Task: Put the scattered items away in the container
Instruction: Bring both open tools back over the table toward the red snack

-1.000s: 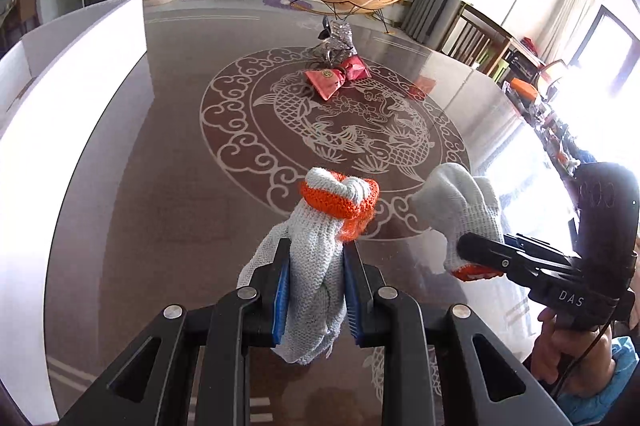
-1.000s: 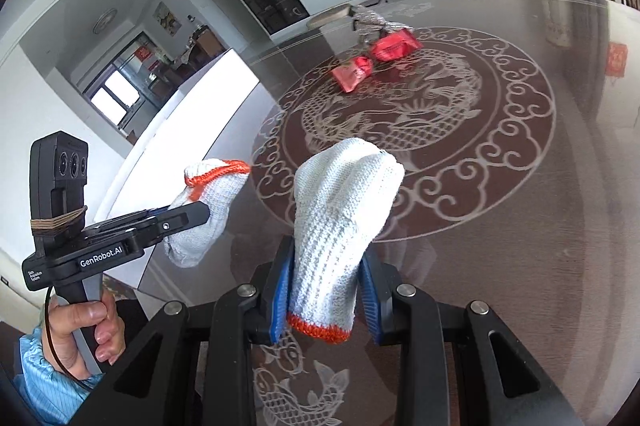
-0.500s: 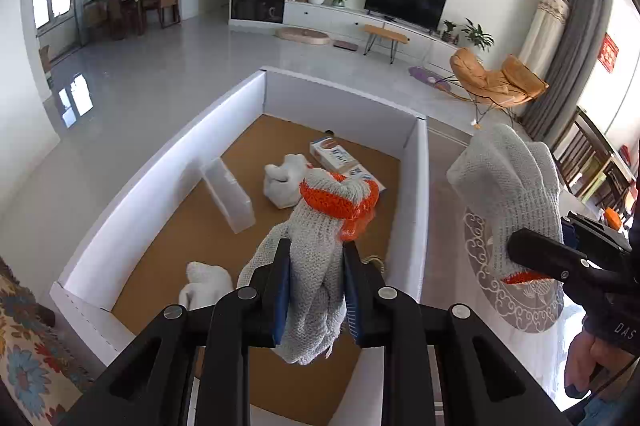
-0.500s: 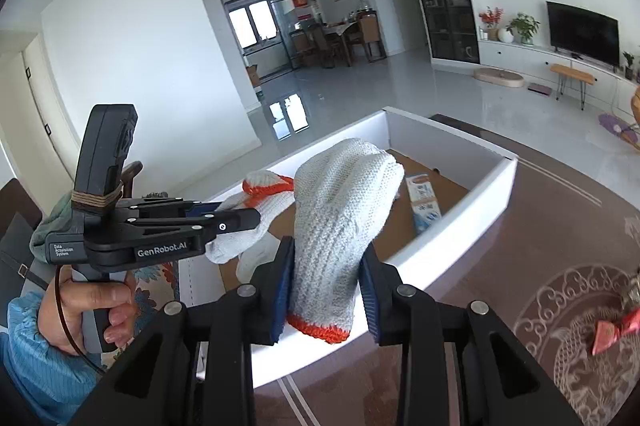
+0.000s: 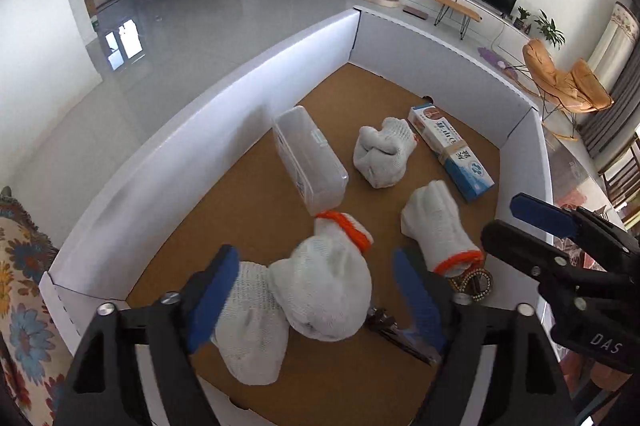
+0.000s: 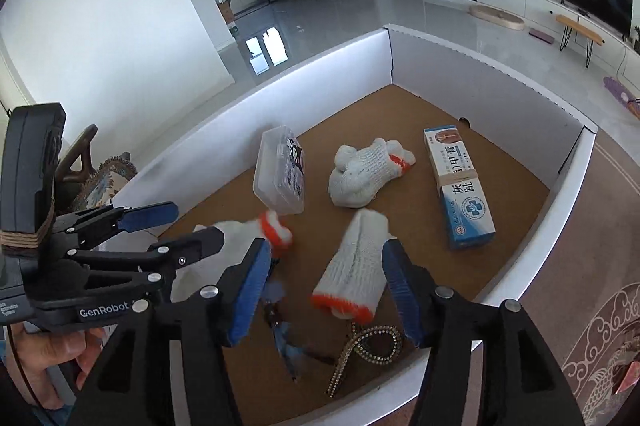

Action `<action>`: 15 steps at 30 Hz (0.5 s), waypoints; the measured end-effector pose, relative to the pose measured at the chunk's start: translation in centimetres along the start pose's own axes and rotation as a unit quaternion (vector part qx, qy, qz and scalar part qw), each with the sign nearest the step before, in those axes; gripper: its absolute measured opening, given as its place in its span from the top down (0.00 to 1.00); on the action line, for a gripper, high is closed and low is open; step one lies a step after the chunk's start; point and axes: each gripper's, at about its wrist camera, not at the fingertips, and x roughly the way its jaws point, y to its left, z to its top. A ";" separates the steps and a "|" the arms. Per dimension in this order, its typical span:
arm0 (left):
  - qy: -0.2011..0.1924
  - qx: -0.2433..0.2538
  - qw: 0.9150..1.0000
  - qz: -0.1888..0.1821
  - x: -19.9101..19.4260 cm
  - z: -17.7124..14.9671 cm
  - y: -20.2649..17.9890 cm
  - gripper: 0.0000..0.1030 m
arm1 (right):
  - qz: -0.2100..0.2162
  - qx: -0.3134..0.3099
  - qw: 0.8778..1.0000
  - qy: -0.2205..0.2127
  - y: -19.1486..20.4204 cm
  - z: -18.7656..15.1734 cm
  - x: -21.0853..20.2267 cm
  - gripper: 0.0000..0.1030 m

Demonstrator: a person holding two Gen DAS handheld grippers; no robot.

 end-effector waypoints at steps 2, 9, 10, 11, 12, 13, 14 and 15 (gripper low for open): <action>-0.008 0.000 1.000 0.002 -0.6 -0.3 0.1 0.15 | 0.004 0.004 1.000 -0.005 -0.1 -0.1 -0.7 0.38; -0.047 0.033 0.998 0.010 -4.8 -2.0 -2.3 0.15 | 0.007 0.020 0.997 -0.078 -0.9 -3.9 -8.2 0.38; -0.056 0.041 0.998 0.007 -5.6 -2.4 -3.2 0.15 | 0.004 0.023 0.996 -0.090 -1.5 -5.0 -9.5 0.38; -0.064 0.049 0.997 0.006 -6.6 -2.7 -4.0 0.15 | -0.004 0.028 0.995 -0.101 -2.1 -6.2 -10.8 0.38; -0.072 0.057 0.996 0.001 -7.4 -3.3 -5.2 0.15 | -0.012 0.035 0.993 -0.110 -2.9 -7.7 -12.1 0.38; -0.081 0.066 0.995 -0.009 -8.4 -3.9 -6.4 0.15 | -0.019 0.042 0.992 -0.115 -3.9 -9.3 -13.3 0.38; -0.089 0.076 0.993 -0.021 -9.3 -4.6 -7.9 0.15 | -0.030 0.051 0.991 -0.117 -5.0 -11.1 -14.4 0.38; -0.095 0.087 0.991 -0.033 -10.1 -5.5 -9.4 0.14 | -0.048 0.061 0.990 -0.115 -6.1 -13.1 -15.4 0.38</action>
